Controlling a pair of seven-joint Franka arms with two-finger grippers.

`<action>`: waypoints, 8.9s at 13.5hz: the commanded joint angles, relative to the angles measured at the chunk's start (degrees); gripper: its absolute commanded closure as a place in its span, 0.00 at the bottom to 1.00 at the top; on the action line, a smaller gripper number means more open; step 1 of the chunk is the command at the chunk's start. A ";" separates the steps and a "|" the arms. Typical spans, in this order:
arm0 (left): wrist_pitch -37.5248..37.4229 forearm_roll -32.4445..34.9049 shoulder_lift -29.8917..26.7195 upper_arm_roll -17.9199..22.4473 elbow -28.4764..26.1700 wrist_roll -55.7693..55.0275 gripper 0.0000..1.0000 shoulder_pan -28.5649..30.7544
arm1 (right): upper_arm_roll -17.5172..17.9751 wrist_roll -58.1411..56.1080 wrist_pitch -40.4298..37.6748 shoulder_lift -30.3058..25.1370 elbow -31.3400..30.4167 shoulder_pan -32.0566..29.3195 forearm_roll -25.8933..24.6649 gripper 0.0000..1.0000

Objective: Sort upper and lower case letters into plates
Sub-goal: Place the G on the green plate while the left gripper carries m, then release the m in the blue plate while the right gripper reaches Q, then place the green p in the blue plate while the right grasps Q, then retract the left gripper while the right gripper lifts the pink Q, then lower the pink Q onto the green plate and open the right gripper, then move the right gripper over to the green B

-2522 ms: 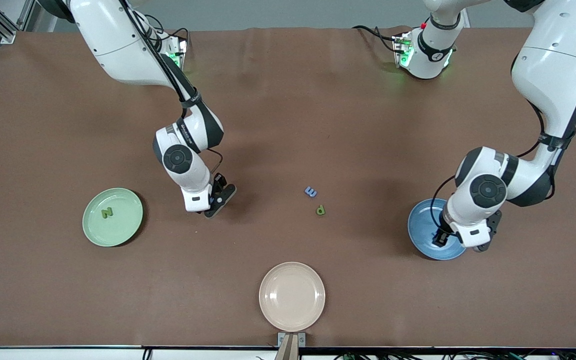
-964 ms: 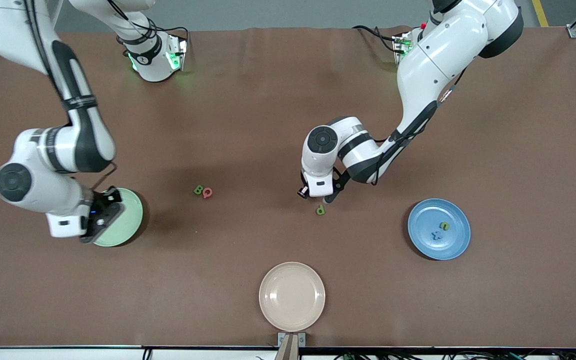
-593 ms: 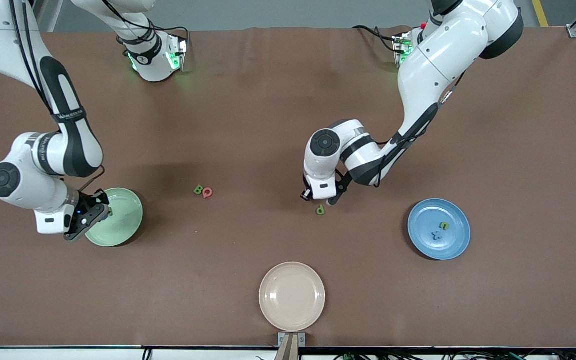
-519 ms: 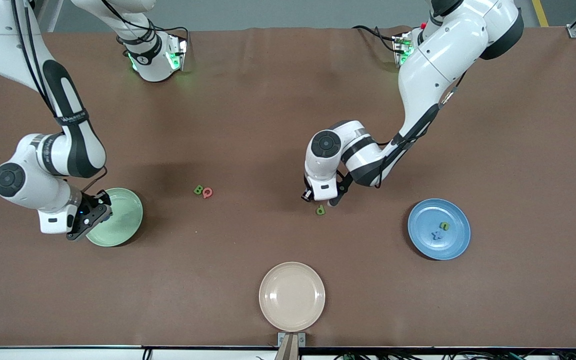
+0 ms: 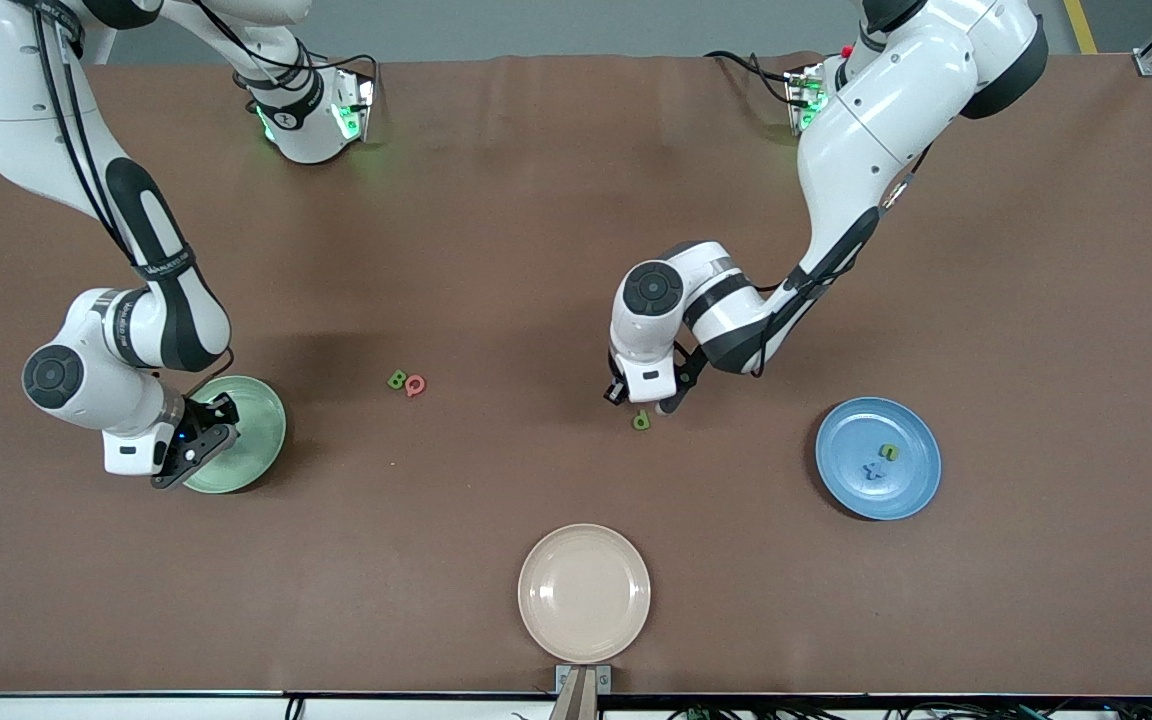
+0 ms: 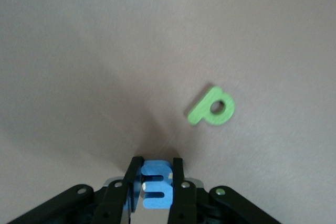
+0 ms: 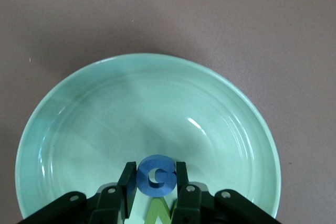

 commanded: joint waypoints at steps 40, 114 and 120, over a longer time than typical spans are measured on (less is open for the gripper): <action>-4.67 -0.26 7.25 1.90 13.20 15.63 0.74 -1.55 | 1.09 19.12 7.40 -3.89 -10.78 27.74 -3.71 0.00; -50.37 -32.43 -48.83 29.94 6.87 104.84 0.00 8.74 | 1.00 6.11 -2.42 -7.76 -8.51 -0.04 -2.92 0.20; -50.46 -32.52 -49.97 30.38 7.05 106.58 0.00 10.84 | 1.79 26.96 -13.85 -12.33 -4.02 6.53 -2.66 0.00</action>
